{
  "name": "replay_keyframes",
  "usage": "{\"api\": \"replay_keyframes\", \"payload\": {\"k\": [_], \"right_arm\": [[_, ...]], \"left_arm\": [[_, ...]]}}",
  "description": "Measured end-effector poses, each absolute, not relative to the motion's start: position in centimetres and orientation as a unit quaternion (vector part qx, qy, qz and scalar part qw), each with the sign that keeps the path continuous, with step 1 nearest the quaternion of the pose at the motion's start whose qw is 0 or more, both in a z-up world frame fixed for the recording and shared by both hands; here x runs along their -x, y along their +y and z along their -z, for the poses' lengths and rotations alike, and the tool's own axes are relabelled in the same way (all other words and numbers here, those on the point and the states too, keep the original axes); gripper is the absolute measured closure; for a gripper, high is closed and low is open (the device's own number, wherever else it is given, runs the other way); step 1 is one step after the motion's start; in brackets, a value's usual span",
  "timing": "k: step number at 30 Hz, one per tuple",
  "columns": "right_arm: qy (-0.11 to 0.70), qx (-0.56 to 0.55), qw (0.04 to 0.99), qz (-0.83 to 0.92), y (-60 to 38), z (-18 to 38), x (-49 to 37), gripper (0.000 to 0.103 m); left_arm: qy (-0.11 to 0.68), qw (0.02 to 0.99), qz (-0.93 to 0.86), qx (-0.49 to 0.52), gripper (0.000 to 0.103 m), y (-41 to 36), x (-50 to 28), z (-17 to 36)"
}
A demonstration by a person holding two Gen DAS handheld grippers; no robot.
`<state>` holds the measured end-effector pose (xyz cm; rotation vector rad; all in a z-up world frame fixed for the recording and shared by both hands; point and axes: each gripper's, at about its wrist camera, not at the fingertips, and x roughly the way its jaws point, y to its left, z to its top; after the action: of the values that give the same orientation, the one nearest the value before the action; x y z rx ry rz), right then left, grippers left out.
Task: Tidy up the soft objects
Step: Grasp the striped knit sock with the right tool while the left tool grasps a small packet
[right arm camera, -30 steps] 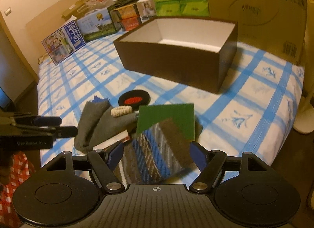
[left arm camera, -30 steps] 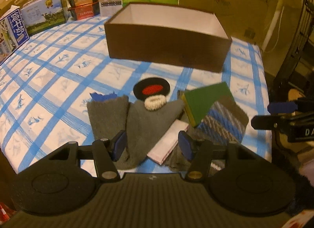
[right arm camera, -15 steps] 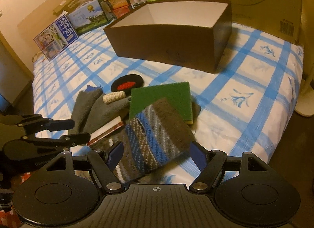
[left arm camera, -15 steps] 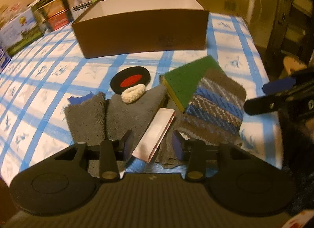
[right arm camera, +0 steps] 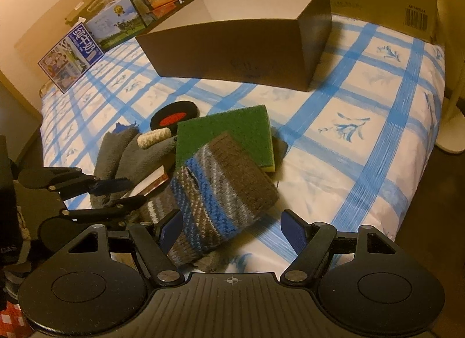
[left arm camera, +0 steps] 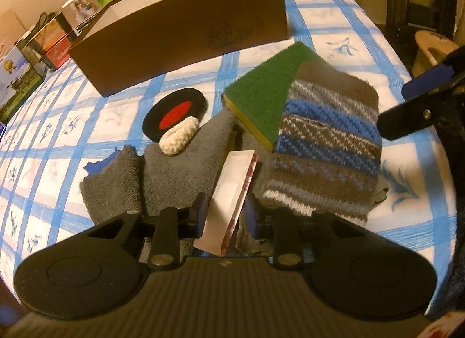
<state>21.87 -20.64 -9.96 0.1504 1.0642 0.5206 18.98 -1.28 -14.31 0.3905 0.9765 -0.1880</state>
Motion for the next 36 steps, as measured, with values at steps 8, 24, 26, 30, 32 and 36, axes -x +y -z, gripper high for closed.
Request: {"api": "replay_keyframes", "payload": {"k": [8,24,26,30,32,36], "right_arm": [[0.508,-0.079,0.823,-0.24,-20.6,10.5,-22.2,0.029],[0.505,-0.1,0.828,-0.222,-20.0,12.4,-23.0,0.029],[0.507,-0.114,0.828,-0.209,-20.2,13.0,-23.5,0.029],[0.508,-0.146,0.824,-0.206,-20.4,14.1,-24.1,0.029],[0.489,-0.14,0.832,-0.222,-20.2,13.8,-23.7,0.05],[0.456,-0.065,0.853,-0.246,-19.3,12.3,-22.2,0.083]], "left_arm": [[0.465,0.859,0.091,-0.194,0.079,-1.4,-19.6,14.9],[0.437,0.896,0.073,-0.026,0.101,3.0,-17.6,10.0],[0.439,0.896,0.065,-0.019,0.101,3.4,-17.3,10.0],[0.445,0.894,0.056,-0.008,0.101,3.9,-17.0,10.0],[0.445,0.894,0.053,-0.006,0.101,4.0,-16.8,10.0],[0.443,0.895,0.051,-0.001,0.101,4.1,-16.6,9.9]]}}
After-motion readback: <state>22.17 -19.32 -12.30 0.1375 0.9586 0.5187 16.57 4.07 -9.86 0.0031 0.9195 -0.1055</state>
